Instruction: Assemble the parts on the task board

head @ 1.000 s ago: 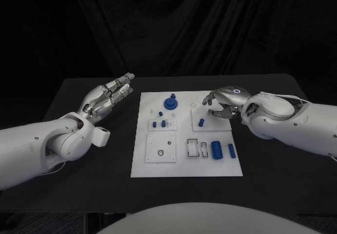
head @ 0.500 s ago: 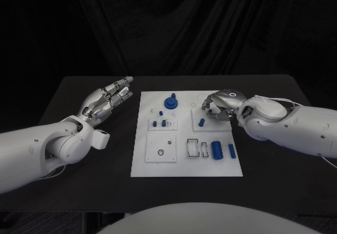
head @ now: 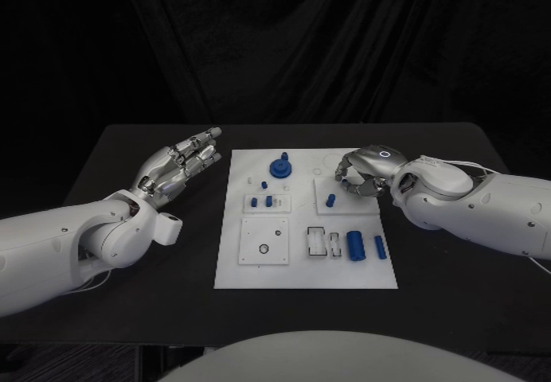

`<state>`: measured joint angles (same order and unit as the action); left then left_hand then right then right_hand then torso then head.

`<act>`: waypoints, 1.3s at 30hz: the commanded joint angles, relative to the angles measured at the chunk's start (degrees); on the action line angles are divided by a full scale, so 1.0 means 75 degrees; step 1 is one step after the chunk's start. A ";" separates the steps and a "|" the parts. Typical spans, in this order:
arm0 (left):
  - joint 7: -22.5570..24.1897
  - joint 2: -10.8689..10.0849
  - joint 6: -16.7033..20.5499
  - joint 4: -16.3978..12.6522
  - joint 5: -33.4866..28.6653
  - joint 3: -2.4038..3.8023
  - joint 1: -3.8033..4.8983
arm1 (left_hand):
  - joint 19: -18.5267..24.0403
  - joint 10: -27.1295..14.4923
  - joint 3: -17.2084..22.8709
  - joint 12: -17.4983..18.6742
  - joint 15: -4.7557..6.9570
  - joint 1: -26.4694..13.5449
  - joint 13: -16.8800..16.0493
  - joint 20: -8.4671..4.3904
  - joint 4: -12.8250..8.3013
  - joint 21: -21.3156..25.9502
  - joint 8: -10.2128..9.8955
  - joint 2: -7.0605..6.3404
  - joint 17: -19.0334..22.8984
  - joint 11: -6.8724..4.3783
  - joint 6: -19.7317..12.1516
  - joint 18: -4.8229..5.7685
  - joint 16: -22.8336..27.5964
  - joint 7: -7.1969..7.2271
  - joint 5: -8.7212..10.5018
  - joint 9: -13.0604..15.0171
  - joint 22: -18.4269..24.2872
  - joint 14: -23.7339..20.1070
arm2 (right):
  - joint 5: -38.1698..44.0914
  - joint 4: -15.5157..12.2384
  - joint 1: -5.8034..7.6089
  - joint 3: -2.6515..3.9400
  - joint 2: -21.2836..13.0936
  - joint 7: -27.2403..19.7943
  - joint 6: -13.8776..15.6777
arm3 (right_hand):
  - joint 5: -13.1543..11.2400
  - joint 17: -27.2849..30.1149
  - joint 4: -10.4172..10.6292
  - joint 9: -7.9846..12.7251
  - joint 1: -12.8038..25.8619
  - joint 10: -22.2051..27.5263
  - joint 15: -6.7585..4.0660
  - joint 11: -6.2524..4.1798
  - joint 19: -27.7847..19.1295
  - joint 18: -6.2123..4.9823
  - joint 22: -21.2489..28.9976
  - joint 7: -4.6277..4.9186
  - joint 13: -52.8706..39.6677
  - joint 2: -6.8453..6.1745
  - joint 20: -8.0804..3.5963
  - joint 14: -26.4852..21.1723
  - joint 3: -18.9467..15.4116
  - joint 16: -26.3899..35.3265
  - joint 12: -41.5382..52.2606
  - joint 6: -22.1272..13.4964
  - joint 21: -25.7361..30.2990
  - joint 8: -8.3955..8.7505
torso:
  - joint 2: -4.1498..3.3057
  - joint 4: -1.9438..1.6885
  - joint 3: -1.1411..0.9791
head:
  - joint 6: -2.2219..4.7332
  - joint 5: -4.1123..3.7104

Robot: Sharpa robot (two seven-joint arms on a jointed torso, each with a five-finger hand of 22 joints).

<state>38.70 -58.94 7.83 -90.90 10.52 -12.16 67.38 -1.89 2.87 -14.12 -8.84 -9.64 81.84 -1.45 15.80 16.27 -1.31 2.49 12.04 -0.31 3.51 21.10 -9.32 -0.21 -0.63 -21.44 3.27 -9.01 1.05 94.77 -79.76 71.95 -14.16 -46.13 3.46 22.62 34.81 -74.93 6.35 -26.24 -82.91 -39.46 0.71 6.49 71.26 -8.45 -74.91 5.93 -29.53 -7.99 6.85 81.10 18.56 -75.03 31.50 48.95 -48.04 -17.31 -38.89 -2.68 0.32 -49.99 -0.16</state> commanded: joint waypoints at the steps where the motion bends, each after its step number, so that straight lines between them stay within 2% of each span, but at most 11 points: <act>1: 0.0534 0.0029 -0.0086 0.0001 -0.0066 0.0008 -0.0015 | -0.0006 -0.0015 -0.0028 -0.0013 -0.0071 0.0102 -0.0008 0.0085 -0.0026 -0.0032 -0.0019 0.0007 -0.0009 0.0053 -0.0033 -0.0134 -0.0037 -0.0035 -0.0098 -0.0009 -0.0019 0.0014 | 0.0053 0.0009 -0.0023 0.0006 -0.0016 0.0102 0.0088 | 0.0031 -0.0130 -0.0054 -0.0075 0.0064 -0.0037 -0.0022 -0.0037 0.0014 0.0118 -0.0695 0.0002 0.0004 0.0045 -0.0047 0.0025 0.0004 -0.0039 0.0066 0.0052 -0.0034 -0.0046 | 0.0005 0.0007 0.0004 | -0.0002 0.0004; 3: 0.0517 0.0038 -0.0080 0.0003 -0.0066 0.0008 -0.0019 | -0.0023 -0.0031 -0.0025 0.0006 -0.0090 0.0154 -0.0005 0.0094 -0.0044 -0.0040 -0.0014 0.0002 -0.0013 0.0018 -0.0015 -0.0129 -0.0043 -0.0079 -0.0172 -0.0007 -0.0042 0.0026 | 0.0053 0.0013 -0.0023 0.0005 -0.0021 0.0117 0.0084 | 0.0039 -0.0136 -0.0078 -0.0225 0.0107 -0.0100 -0.0035 -0.0061 0.0036 0.0124 -0.0702 -0.0001 -0.0026 0.0069 -0.0056 0.0043 -0.0023 -0.0066 0.0156 0.0011 -0.0093 -0.0113 | 0.0002 0.0004 0.0003 | -0.0002 -0.0006; 7: 0.0490 0.0050 -0.0082 0.0011 -0.0066 0.0008 -0.0025 | -0.0047 -0.0036 -0.0023 0.0001 -0.0116 0.0198 -0.0006 0.0107 -0.0050 -0.0050 0.0002 0.0005 -0.0017 -0.0011 0.0071 -0.0122 -0.0051 -0.0172 -0.0243 0.0007 -0.0071 0.0044 | 0.0053 0.0026 -0.0023 0.0005 -0.0028 0.0144 0.0068 | 0.0045 -0.0176 -0.0093 -0.0316 0.0136 -0.0150 -0.0042 -0.0079 0.0090 0.0142 -0.0724 -0.0008 -0.0051 0.0079 -0.0062 0.0083 -0.0034 -0.0122 0.0222 -0.0042 -0.0207 -0.0138 | 0.0001 0.0000 0.0004 | -0.0002 -0.0013; 12: 0.0460 0.0054 -0.0088 0.0014 -0.0066 0.0008 -0.0030 | -0.0068 -0.0044 -0.0019 0.0006 -0.0134 0.0242 -0.0006 0.0115 -0.0064 -0.0059 0.0000 0.0004 -0.0020 0.0007 0.0063 -0.0116 -0.0057 -0.0180 -0.0326 0.0007 -0.0096 0.0054 | 0.0053 0.0054 -0.0023 0.0005 -0.0034 0.0152 0.0039 | 0.0073 -0.0160 -0.0138 -0.0478 0.0163 -0.0271 -0.0054 -0.0123 0.0111 0.0145 -0.0726 0.0010 -0.0132 0.0113 -0.0072 0.0097 -0.0017 -0.0134 0.0400 -0.0219 -0.0247 -0.0129 | 0.0003 -0.0002 0.0006 | -0.0002 0.0005; 26: 0.0363 0.0080 -0.0163 0.0040 -0.0067 0.0008 -0.0042 | -0.0140 -0.0056 -0.0005 0.0010 -0.0186 0.0356 -0.0005 0.0129 -0.0112 -0.0090 0.0033 0.0006 -0.0031 -0.0032 0.0255 -0.0093 -0.0077 -0.0386 -0.0515 0.0045 -0.0183 0.0093 | 0.0053 0.0180 -0.0048 0.0004 0.0018 0.0128 -0.0061 | 0.0134 -0.0138 -0.0234 -0.0631 0.0136 -0.0439 -0.0082 -0.0198 0.0126 0.0149 -0.0737 0.0059 -0.0251 0.0149 -0.0098 0.0101 0.0062 -0.0138 0.0636 -0.0411 -0.0314 -0.0076 | 0.0007 -0.0006 0.0009 | -0.0002 0.0003; 39: 0.0281 0.0118 -0.0236 0.0078 -0.0067 0.0008 -0.0062 | -0.0281 -0.0052 0.0042 -0.0008 -0.0274 0.0480 -0.0009 0.0144 -0.0184 -0.0149 0.0068 0.0054 -0.0056 0.0001 0.0473 -0.0019 -0.0135 -0.0540 -0.0883 0.0090 -0.0308 0.0191 | 0.0053 0.0227 -0.0114 0.0004 0.0065 0.0065 -0.0112 | -0.0021 -0.0100 -0.0316 -0.0736 0.0122 -0.0644 -0.0131 -0.0280 0.0124 0.0149 -0.0740 0.0100 -0.0326 0.0173 -0.0136 0.0092 0.0128 -0.0123 0.0807 -0.0485 -0.0359 -0.0034 | 0.0000 -0.0002 0.0007 | -0.0002 -0.0008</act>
<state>38.78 -58.19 6.97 -90.27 10.38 -12.16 67.00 -3.63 2.67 -13.71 -8.83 -11.48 84.92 -1.44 16.71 15.24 -2.21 2.76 12.58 -0.69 3.31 24.26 -9.30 -0.87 -4.62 -27.89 3.91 -11.29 2.48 94.78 -78.22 71.30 -14.13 -45.66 3.47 22.27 34.95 -74.91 4.33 -31.70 -82.09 -43.75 0.01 4.37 71.97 -8.47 -74.94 6.71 -31.91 -7.17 6.14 81.80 19.53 -75.73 37.35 45.82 -50.36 -17.85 -38.86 -2.70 0.38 -49.99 -0.23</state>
